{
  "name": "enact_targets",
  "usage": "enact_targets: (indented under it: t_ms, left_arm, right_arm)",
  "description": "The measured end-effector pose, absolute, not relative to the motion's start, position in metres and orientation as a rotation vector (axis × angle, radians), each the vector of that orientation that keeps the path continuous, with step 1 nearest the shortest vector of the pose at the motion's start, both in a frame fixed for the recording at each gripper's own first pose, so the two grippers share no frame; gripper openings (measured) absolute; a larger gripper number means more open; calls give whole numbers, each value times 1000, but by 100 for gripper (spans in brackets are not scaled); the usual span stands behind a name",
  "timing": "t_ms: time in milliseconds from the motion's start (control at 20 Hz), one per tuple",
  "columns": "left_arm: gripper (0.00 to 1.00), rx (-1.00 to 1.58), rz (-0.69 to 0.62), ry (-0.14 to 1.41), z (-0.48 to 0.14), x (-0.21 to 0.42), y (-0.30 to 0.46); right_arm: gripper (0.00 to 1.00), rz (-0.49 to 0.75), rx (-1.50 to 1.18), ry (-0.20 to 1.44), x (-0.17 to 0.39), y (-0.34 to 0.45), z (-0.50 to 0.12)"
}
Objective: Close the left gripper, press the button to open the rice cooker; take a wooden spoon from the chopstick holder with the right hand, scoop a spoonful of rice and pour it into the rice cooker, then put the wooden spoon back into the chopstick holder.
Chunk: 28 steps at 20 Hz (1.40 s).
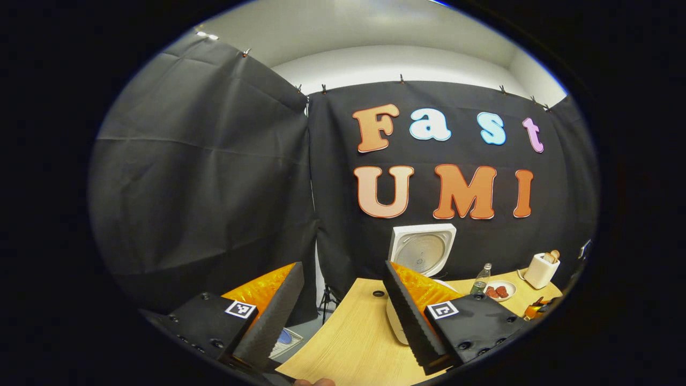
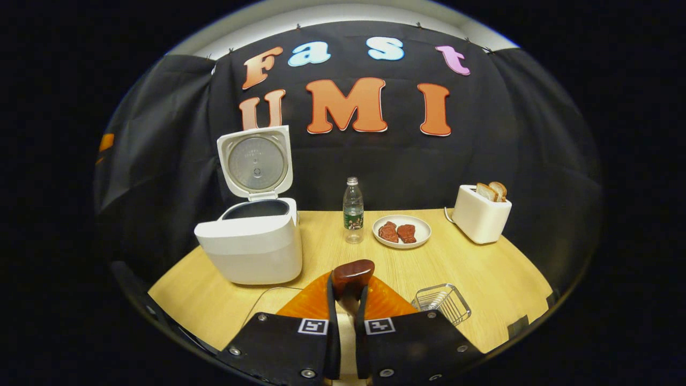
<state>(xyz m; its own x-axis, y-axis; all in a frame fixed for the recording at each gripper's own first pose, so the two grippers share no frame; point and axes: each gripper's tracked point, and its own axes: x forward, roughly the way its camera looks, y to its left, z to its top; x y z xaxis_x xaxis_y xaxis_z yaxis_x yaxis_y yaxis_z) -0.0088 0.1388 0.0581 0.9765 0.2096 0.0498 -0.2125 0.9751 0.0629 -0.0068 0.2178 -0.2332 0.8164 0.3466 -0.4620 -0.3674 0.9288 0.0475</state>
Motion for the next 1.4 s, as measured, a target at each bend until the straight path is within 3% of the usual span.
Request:
enact_targets:
  t_ms: [200,800,1400]
  left_arm:
    - [100,76,200,-36,54,-5,136]
    - [100,53,211,39,24,8,146]
    - [100,45,208,47,21,19,148]
  right_arm:
    - [11,373,-39,534,-18,222,-248]
    - [11,313,526,709,-19,258,-267]
    - [10,179,972,852,-13,238,-297]
